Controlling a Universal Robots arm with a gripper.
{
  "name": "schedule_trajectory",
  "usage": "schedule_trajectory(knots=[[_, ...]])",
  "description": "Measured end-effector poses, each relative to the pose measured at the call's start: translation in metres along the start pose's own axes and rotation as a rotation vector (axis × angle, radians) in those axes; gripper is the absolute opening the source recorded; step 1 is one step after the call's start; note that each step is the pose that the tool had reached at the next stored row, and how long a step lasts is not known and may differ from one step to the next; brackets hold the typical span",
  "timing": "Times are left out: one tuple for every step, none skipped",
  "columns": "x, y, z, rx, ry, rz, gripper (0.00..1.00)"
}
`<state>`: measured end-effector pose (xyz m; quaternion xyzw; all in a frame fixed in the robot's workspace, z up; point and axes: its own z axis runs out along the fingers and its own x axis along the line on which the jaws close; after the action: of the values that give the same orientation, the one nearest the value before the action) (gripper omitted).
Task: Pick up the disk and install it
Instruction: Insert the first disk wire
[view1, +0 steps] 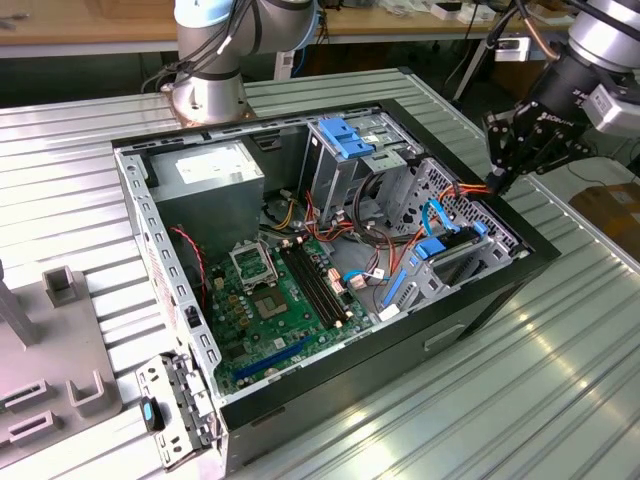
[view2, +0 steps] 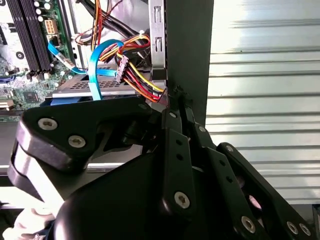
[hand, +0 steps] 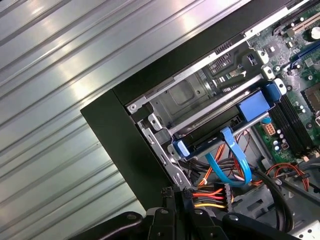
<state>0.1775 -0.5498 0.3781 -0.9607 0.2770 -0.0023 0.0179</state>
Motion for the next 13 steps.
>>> schedule_trajectory(knots=[[-0.0003, 0.0002, 0.0000, 0.0001, 0.0003, 0.010, 0.16], [-0.0004, 0.0003, 0.0001, 0.0002, 0.0007, 0.020, 0.16], [-0.0006, 0.0004, 0.0001, 0.0002, 0.0011, 0.031, 0.16], [-0.0007, 0.0004, 0.0001, 0.0002, 0.0016, 0.043, 0.16], [-0.0007, 0.0004, 0.0001, 0.0003, 0.0020, 0.055, 0.16], [-0.0007, 0.0005, 0.0002, 0.0004, 0.0025, 0.068, 0.16], [-0.0008, 0.0005, 0.0004, 0.0006, 0.0033, 0.092, 0.16], [-0.0008, 0.0005, 0.0005, 0.0006, 0.0039, 0.110, 0.16], [-0.0008, 0.0005, 0.0005, 0.0007, 0.0043, 0.122, 0.16], [-0.0009, 0.0006, 0.0005, 0.0008, 0.0052, 0.143, 0.16], [-0.0013, 0.0008, 0.0005, 0.0009, 0.0061, 0.171, 0.16], [-0.0019, 0.0012, 0.0006, 0.0010, 0.0065, 0.181, 0.16], [-0.0024, 0.0015, 0.0006, 0.0011, 0.0067, 0.189, 0.16]])
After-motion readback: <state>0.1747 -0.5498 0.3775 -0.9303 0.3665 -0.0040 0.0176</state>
